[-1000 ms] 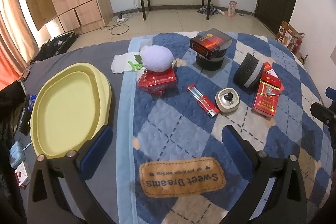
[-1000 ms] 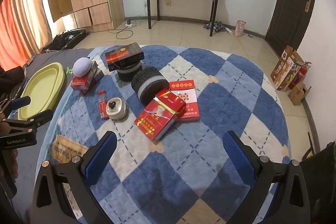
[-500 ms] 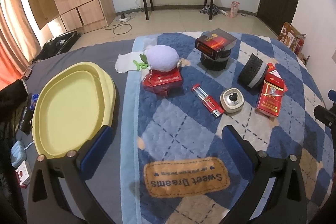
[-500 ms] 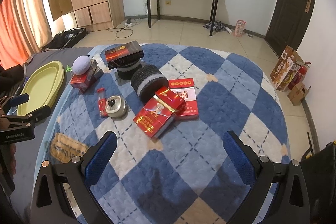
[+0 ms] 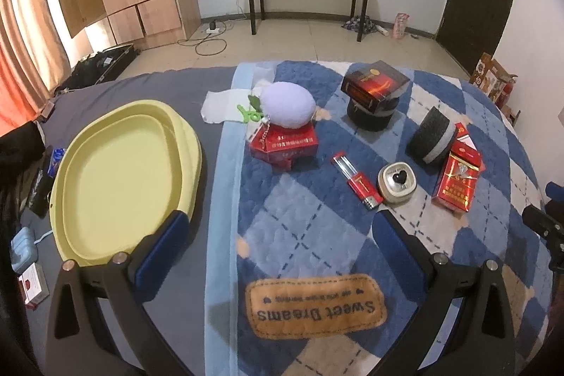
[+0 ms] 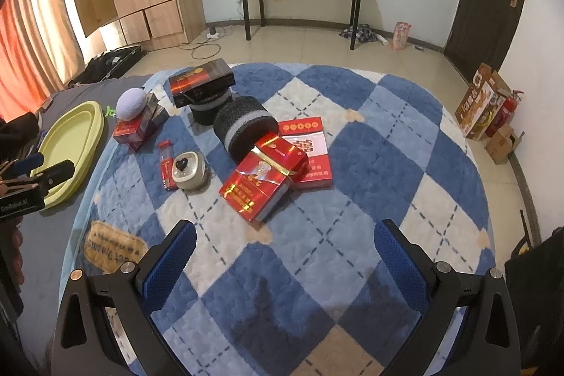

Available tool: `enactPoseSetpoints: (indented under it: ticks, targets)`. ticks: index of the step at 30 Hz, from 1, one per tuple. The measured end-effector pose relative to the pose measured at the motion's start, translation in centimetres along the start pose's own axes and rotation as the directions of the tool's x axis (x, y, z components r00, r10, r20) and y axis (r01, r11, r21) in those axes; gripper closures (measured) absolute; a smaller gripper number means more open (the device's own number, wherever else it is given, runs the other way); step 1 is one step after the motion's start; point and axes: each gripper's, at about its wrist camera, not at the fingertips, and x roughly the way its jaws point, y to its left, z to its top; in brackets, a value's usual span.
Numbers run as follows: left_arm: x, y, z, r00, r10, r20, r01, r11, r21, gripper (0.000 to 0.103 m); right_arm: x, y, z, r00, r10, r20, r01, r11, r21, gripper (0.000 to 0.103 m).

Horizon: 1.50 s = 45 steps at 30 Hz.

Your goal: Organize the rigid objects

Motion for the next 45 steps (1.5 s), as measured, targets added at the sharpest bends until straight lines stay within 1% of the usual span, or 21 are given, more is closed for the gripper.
enactPoseSetpoints:
  ticks: [5, 8, 15, 19, 25, 32, 34, 38, 40, 41, 43, 44, 45]
  targets:
    - [0.5, 0.5, -0.2, 1.000, -0.004, -0.023, 0.004, 1.000, -0.028, 0.000, 0.5, -0.3, 0.0, 1.000, 0.002, -0.007, -0.002, 1.000, 0.015, 0.000]
    - [0.7, 0.7, -0.4, 0.999, 0.003, -0.035, -0.004, 1.000, -0.029, 0.000, 0.8, -0.3, 0.0, 1.000, 0.005, -0.014, -0.005, 1.000, 0.018, 0.000]
    - [0.9, 0.7, -0.3, 1.000, 0.000, -0.029, -0.001, 0.999, -0.032, 0.000, 1.0, -0.1, -0.3, 1.000, 0.005, -0.020, -0.005, 1.000, 0.003, 0.000]
    - [0.8, 0.6, -0.3, 0.999, -0.017, -0.029, 0.016, 0.999, -0.032, 0.000, 1.1, -0.1, -0.3, 1.000, 0.005, -0.021, -0.005, 1.000, 0.002, 0.000]
    - [1.0, 0.3, -0.3, 0.999, -0.016, -0.041, 0.015, 1.000, -0.024, 0.000, 1.2, -0.2, -0.3, 1.000, 0.006, -0.023, -0.006, 1.000, 0.002, 0.000]
    - [1.5, 0.7, -0.2, 0.999, -0.015, -0.046, 0.013, 0.999, -0.047, 0.000, 1.6, -0.5, -0.5, 1.000, 0.009, -0.023, -0.009, 1.000, 0.001, 0.000]
    - [1.8, 0.8, -0.3, 0.998, -0.031, -0.050, 0.028, 0.998, -0.048, 0.000, 1.8, -0.7, -0.6, 1.000, 0.009, -0.024, -0.009, 1.000, 0.005, 0.000]
    - [2.3, 0.5, -0.1, 0.999, -0.017, -0.048, 0.017, 1.000, -0.012, 0.000, 2.4, -1.4, -0.5, 1.000, 0.007, -0.028, -0.007, 1.000, 0.023, 0.000]
    - [2.6, 0.4, 0.5, 0.999, 0.002, -0.045, -0.001, 1.000, 0.014, 0.000, 2.6, -1.8, -0.3, 1.000, 0.014, -0.012, -0.014, 0.999, 0.029, 0.000]
    - [2.7, 0.3, 1.0, 0.999, 0.017, -0.039, -0.015, 0.999, 0.038, 0.000, 2.7, -1.9, -0.2, 1.000, 0.021, -0.004, -0.021, 0.999, 0.029, 0.000]
    - [2.8, 0.1, 2.9, 1.000, 0.009, -0.017, -0.007, 0.994, 0.112, 0.000, 2.9, -2.0, 0.0, 0.999, 0.044, 0.016, -0.045, 0.999, 0.006, 0.000]
    - [2.7, 0.1, 4.1, 1.000, 0.004, 0.001, -0.004, 0.988, 0.157, 0.000, 3.1, -1.7, 0.1, 0.998, 0.054, 0.024, -0.053, 0.998, -0.028, 0.000]
    - [2.7, 0.2, 5.0, 1.000, 0.003, 0.018, -0.007, 0.983, 0.183, 0.000, 3.3, -1.6, 0.1, 0.998, 0.059, 0.027, -0.057, 0.997, -0.056, 0.000]
